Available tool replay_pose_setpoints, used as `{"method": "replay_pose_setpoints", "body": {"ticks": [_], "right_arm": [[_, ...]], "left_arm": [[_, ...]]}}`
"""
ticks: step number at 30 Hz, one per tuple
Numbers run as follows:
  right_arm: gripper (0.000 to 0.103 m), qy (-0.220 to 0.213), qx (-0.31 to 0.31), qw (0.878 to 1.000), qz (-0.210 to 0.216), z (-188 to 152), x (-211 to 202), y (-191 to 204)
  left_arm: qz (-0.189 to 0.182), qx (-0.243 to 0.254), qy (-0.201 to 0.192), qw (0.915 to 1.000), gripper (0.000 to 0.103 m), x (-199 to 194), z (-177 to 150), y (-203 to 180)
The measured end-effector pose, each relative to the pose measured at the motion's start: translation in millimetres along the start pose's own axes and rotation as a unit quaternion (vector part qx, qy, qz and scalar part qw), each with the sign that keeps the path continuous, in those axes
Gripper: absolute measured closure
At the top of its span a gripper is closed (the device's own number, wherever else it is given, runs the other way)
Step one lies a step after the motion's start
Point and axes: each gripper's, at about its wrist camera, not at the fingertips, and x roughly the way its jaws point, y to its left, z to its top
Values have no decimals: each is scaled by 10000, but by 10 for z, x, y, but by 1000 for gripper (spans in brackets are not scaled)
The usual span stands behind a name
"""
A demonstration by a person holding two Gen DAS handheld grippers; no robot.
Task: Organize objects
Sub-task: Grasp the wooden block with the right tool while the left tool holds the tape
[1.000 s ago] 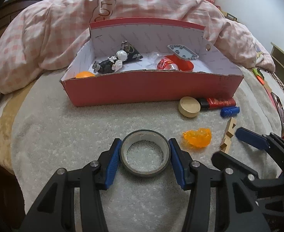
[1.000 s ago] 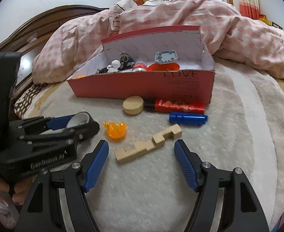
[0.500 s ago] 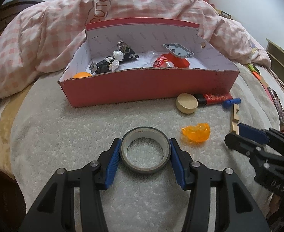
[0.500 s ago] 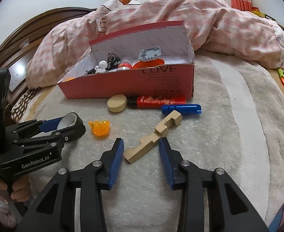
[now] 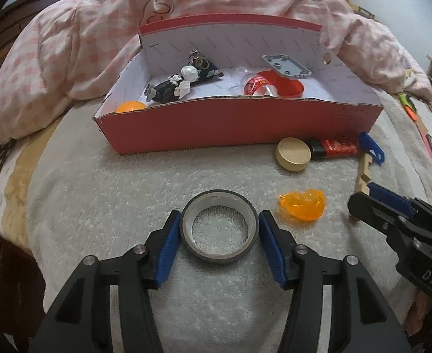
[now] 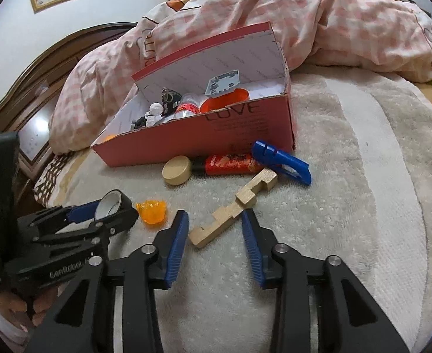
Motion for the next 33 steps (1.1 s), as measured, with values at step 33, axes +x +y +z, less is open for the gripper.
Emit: {"method": "replay_pose_setpoints", "body": {"ticks": [33], "right_arm": [[76, 554, -529, 9811, -1779, 116, 147, 475]], "left_arm": [[-1286, 377, -373, 9903, 54, -54, -119, 310]]}}
